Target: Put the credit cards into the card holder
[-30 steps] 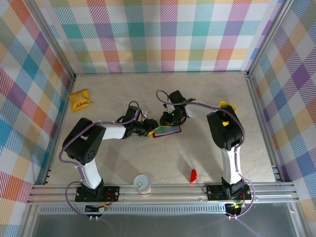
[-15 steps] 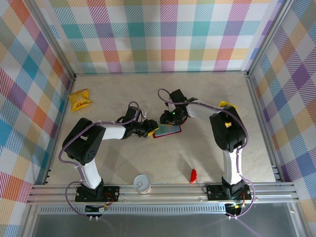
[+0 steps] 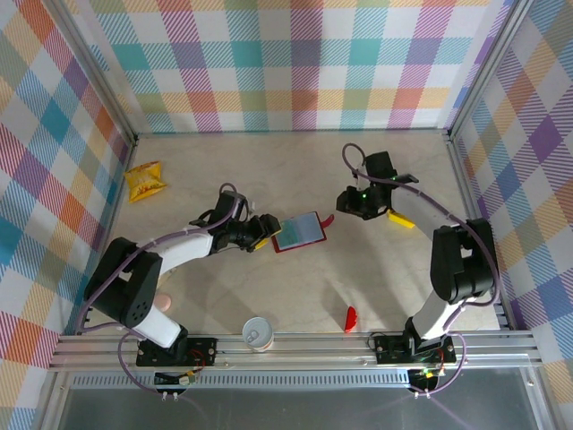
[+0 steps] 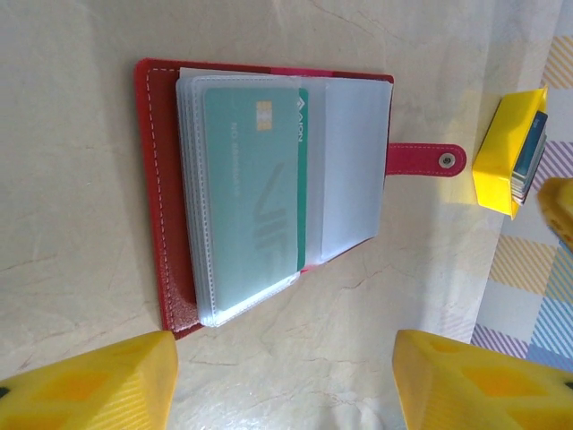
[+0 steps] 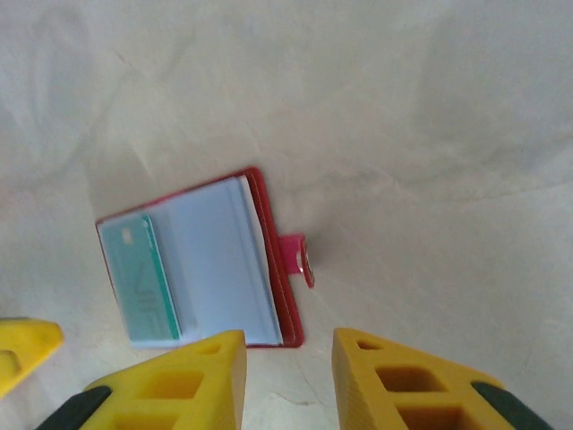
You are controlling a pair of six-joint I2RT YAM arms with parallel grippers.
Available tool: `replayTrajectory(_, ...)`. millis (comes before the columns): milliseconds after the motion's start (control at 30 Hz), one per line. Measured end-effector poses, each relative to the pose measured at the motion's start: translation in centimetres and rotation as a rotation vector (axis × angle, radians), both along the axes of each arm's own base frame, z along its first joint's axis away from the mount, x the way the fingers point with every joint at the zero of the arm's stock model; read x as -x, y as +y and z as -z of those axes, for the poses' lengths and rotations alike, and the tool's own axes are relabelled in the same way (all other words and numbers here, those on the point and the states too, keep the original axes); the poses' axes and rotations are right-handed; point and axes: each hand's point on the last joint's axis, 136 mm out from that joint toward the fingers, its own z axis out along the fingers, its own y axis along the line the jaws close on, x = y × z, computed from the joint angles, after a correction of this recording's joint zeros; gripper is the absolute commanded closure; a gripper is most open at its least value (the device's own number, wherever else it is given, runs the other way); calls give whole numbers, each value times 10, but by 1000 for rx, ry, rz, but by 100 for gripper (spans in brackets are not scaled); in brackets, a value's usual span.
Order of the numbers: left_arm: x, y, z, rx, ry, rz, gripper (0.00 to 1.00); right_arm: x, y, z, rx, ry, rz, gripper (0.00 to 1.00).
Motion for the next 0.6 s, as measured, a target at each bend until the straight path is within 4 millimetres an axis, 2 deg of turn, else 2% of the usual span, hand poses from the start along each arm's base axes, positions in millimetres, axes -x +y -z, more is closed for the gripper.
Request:
replayTrajectory(67, 0, 2, -3, -3, -8, -3, 26, 2, 3, 10, 0, 22, -32, 70)
replayTrajectory(233, 5, 5, -4, 1, -10, -9, 26, 5, 6, 33, -2, 80, -79, 73)
replayTrajectory(600, 10, 8, -3, -1, -8, -8, 28, -5, 7, 47, -15, 105, -105, 77)
